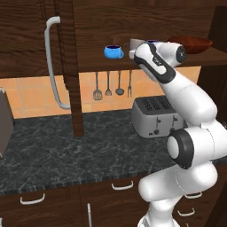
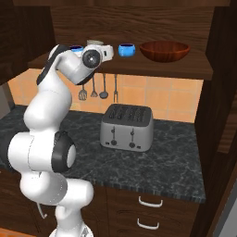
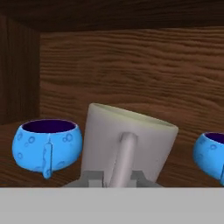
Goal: Gather all objects into one cabinet and sort the glasses and bowls to opposite sides.
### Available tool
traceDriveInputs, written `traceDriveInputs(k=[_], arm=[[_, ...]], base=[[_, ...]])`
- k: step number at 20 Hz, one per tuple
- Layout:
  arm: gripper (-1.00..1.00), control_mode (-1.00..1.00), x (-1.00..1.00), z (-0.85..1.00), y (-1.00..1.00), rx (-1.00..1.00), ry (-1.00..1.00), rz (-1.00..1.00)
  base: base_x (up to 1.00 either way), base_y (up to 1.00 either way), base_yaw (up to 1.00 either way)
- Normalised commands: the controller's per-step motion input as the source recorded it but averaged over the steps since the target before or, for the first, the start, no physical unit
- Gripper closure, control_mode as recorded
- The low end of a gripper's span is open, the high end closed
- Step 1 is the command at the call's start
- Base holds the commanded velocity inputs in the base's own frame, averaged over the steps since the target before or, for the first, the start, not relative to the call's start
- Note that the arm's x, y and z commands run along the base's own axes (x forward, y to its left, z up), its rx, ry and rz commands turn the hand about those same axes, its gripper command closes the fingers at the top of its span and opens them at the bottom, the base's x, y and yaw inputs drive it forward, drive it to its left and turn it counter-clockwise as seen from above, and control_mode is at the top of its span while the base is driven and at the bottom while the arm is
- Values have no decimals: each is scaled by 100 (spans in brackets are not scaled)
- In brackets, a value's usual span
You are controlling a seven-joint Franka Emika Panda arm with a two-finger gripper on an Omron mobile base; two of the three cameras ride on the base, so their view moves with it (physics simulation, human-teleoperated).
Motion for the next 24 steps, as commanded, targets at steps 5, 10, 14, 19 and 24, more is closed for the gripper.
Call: traceDriveInputs(k=[5, 10, 14, 19, 24], arm=[[-100, -100, 12, -14, 29, 12, 3, 0], [-100, -100, 0, -5, 0, 5, 1, 0], [-100, -100, -28, 0, 0, 7, -1, 0], [-100, -100, -78, 0, -2, 2, -9, 0], [-100, -100, -51, 22, -10, 3, -8, -1]], base=[[0, 0, 0], [0, 0, 0], [0, 0, 0], [0, 0, 0], [0, 0, 0]])
